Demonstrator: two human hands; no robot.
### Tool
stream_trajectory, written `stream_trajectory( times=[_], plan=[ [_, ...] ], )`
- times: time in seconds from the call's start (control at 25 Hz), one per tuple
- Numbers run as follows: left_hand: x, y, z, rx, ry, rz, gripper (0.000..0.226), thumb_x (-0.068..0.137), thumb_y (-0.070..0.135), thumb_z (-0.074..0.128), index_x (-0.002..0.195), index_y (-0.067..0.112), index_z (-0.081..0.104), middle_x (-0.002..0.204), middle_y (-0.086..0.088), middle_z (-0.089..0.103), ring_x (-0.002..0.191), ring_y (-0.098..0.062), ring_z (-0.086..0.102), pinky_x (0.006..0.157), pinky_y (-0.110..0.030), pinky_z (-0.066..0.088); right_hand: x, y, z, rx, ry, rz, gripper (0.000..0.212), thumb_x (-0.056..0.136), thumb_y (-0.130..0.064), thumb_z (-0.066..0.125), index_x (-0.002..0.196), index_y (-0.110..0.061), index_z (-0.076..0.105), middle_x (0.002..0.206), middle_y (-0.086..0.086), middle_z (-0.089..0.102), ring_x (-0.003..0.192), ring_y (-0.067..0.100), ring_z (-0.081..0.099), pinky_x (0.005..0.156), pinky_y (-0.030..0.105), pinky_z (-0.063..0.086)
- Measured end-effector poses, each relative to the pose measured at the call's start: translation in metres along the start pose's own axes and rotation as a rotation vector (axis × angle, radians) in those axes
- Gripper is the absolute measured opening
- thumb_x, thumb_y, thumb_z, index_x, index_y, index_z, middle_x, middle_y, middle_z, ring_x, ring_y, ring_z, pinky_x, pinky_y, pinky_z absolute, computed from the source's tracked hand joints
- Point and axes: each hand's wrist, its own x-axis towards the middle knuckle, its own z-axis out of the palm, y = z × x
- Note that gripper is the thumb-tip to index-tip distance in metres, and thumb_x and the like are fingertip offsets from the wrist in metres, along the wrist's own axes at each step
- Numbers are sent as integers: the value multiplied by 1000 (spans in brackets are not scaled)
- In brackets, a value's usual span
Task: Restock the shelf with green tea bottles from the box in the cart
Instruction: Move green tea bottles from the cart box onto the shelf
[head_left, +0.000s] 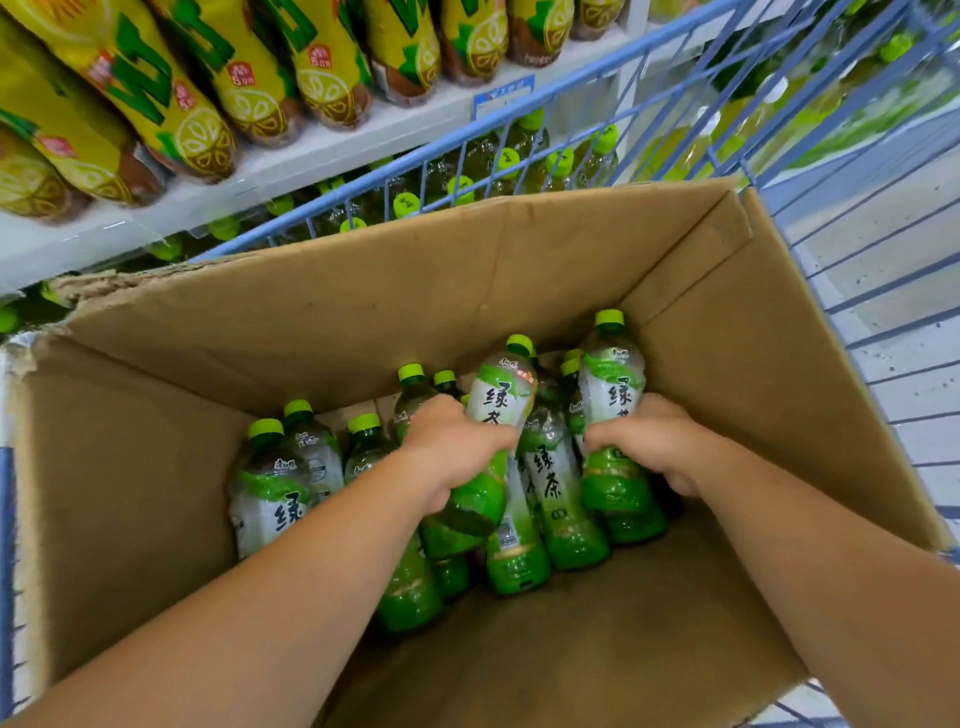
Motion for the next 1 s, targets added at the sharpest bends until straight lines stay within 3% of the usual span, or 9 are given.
stream_trajectory(
  times=[0.16, 0.36, 0.52, 0.68, 0.84, 1.0],
  plan=[
    [-14, -9, -18, 5, 26, 84, 51, 66, 26, 82, 107, 3, 62, 81, -5, 59, 64, -18, 56, 49, -23, 36, -29, -15, 7, 3, 5, -108, 61, 48, -32, 79, 103, -17, 55, 100, 8, 66, 86, 26, 68, 74, 42, 60],
    [-52, -12, -48, -15, 85, 229, 60, 69, 25, 84, 109, 23, 40, 97, -2, 60, 74, -16, 64, 48, -25, 43, -82, -25, 20, 29, 19, -209, 52, 59, -35, 75, 102, -22, 49, 100, 6, 64, 89, 25, 66, 80, 48, 58],
    [-90, -18, -77, -115, 97, 361, 46, 71, 24, 81, 107, 29, 54, 96, 3, 67, 81, -13, 66, 62, -33, 56, -134, -28, 39, 125, 121, -314, 40, 64, -37, 71, 98, -29, 53, 94, 1, 67, 85, 20, 65, 77, 43, 57],
    [-135, -23, -111, -211, 113, 468, 37, 73, 22, 80, 102, 30, 59, 95, 5, 70, 82, -11, 68, 72, -38, 59, -190, -38, 55, 167, 190, -426, 33, 71, -34, 74, 96, -34, 53, 85, -7, 67, 73, 10, 65, 66, 38, 56],
    [-191, -25, -159, -280, 172, 596, 37, 71, 18, 80, 100, 31, 62, 87, 11, 72, 71, 1, 67, 55, -16, 52, -260, -61, 70, 160, 228, -575, 34, 71, -36, 73, 97, -38, 51, 83, -24, 64, 70, -1, 62, 61, 33, 50],
    [-262, -40, -222, -335, 225, 687, 36, 73, 16, 80, 100, 33, 62, 85, 20, 72, 70, 2, 67, 52, -16, 51, -350, -93, 90, 143, 267, -677, 36, 73, -41, 74, 101, -38, 51, 85, -25, 64, 75, -1, 62, 64, 31, 49]
  ],
)
